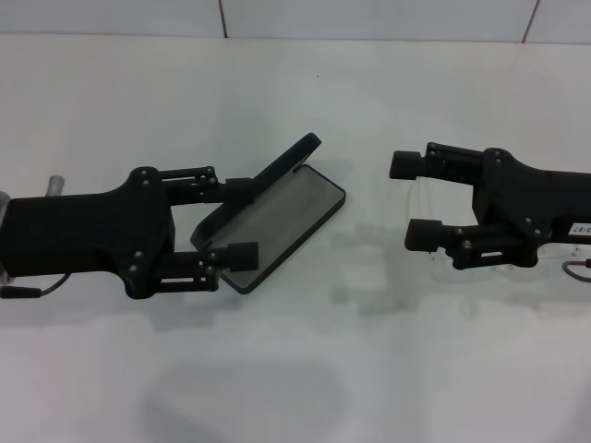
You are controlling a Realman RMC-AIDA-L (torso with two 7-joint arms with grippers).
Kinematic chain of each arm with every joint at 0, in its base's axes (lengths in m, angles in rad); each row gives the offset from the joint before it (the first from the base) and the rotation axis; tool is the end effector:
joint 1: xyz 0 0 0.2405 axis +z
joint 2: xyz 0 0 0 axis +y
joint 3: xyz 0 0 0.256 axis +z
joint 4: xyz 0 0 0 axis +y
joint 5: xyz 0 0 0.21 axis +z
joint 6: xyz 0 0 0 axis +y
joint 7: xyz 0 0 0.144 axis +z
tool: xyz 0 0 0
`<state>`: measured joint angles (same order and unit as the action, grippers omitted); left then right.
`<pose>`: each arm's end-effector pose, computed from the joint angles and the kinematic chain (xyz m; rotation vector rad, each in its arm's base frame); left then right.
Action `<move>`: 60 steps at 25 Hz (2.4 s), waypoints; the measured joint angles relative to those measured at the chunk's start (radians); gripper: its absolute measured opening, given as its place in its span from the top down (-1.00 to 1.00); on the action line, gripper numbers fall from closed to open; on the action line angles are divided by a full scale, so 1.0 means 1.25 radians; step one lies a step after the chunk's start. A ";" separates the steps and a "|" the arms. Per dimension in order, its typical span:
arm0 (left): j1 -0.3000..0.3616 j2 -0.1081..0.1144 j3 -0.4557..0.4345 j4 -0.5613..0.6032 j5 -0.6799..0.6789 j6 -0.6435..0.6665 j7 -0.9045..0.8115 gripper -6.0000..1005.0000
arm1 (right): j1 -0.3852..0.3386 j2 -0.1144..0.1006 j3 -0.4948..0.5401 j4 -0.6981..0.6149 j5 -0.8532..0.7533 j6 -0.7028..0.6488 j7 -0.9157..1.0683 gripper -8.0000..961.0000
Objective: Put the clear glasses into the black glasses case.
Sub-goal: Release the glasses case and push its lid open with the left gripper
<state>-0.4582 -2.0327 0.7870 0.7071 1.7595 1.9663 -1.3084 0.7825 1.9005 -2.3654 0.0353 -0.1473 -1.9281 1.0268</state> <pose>-0.2326 0.2818 0.0356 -2.8998 -0.2934 -1.1374 0.2047 0.3098 0.0051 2.7227 -0.3453 -1.3161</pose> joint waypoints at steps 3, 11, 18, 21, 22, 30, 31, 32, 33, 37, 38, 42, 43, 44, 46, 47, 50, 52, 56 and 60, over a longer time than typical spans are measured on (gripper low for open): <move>0.000 -0.001 0.000 0.000 0.000 0.000 0.001 -0.37 | 0.000 0.000 0.000 0.000 0.000 -0.006 -0.010 -0.83; 0.001 -0.001 -0.003 -0.001 0.000 0.000 -0.002 -0.36 | -0.001 0.001 0.000 0.000 0.002 -0.019 -0.033 -0.83; -0.001 -0.001 -0.020 -0.001 0.000 0.000 -0.003 -0.36 | -0.001 0.001 0.000 0.000 0.003 -0.017 -0.033 -0.83; -0.003 -0.002 -0.036 -0.001 0.000 0.000 -0.004 -0.36 | -0.002 0.001 0.000 0.004 0.015 -0.014 -0.032 -0.82; -0.004 -0.002 -0.040 -0.001 0.000 0.000 -0.004 -0.36 | -0.004 0.000 0.000 0.007 0.025 -0.013 -0.032 -0.82; -0.012 -0.021 -0.075 0.174 -0.047 -0.042 -0.249 -0.35 | -0.076 -0.043 0.000 0.033 0.175 -0.019 -0.032 -0.82; -0.013 -0.032 -0.062 0.264 -0.036 -0.082 -0.348 -0.35 | -0.088 -0.046 0.000 0.044 0.195 -0.021 -0.032 -0.82; -0.013 -0.041 -0.029 0.363 0.000 -0.134 -0.455 -0.35 | -0.101 -0.051 0.000 0.059 0.220 -0.027 -0.032 -0.82; -0.014 -0.042 -0.005 0.401 0.022 -0.161 -0.504 -0.35 | -0.110 -0.053 0.000 0.069 0.236 -0.034 -0.032 -0.82; -0.030 -0.041 0.142 0.541 0.191 -0.289 -0.746 -0.28 | -0.160 -0.065 0.000 0.123 0.314 -0.099 -0.032 -0.82; -0.041 -0.042 0.179 0.564 0.243 -0.313 -0.795 -0.20 | -0.170 -0.066 0.000 0.133 0.329 -0.115 -0.033 -0.82; -0.075 -0.044 0.335 0.606 0.415 -0.398 -0.951 -0.21 | -0.207 -0.067 -0.001 0.157 0.379 -0.157 -0.045 -0.82; -0.083 -0.044 0.366 0.608 0.447 -0.411 -0.975 -0.21 | -0.213 -0.067 -0.001 0.158 0.384 -0.159 -0.049 -0.82; -0.092 -0.044 0.399 0.609 0.477 -0.422 -0.997 -0.22 | -0.219 -0.067 -0.002 0.158 0.389 -0.160 -0.054 -0.82; -0.110 -0.044 0.467 0.609 0.542 -0.435 -1.045 -0.20 | -0.223 -0.067 -0.004 0.159 0.391 -0.161 -0.059 -0.82; -0.120 -0.044 0.497 0.609 0.569 -0.439 -1.066 -0.20 | -0.224 -0.066 -0.005 0.159 0.392 -0.161 -0.060 -0.82; -0.136 -0.044 0.568 0.604 0.622 -0.454 -1.109 -0.18 | -0.227 -0.063 -0.006 0.159 0.393 -0.161 -0.065 -0.82; -0.136 -0.044 0.579 0.601 0.624 -0.463 -1.112 -0.16 | -0.227 -0.062 -0.006 0.159 0.393 -0.161 -0.068 -0.82; -0.136 -0.046 0.598 0.572 0.628 -0.490 -1.114 -0.14 | -0.224 -0.062 -0.006 0.159 0.393 -0.163 -0.070 -0.82; -0.138 -0.046 0.603 0.545 0.630 -0.506 -1.110 -0.11 | -0.221 -0.061 -0.006 0.158 0.394 -0.163 -0.070 -0.82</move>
<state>-0.6304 -2.0900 1.5412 1.3884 2.5465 1.3338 -2.6956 0.5061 1.8244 -2.3730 0.2323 0.3447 -2.1321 0.9392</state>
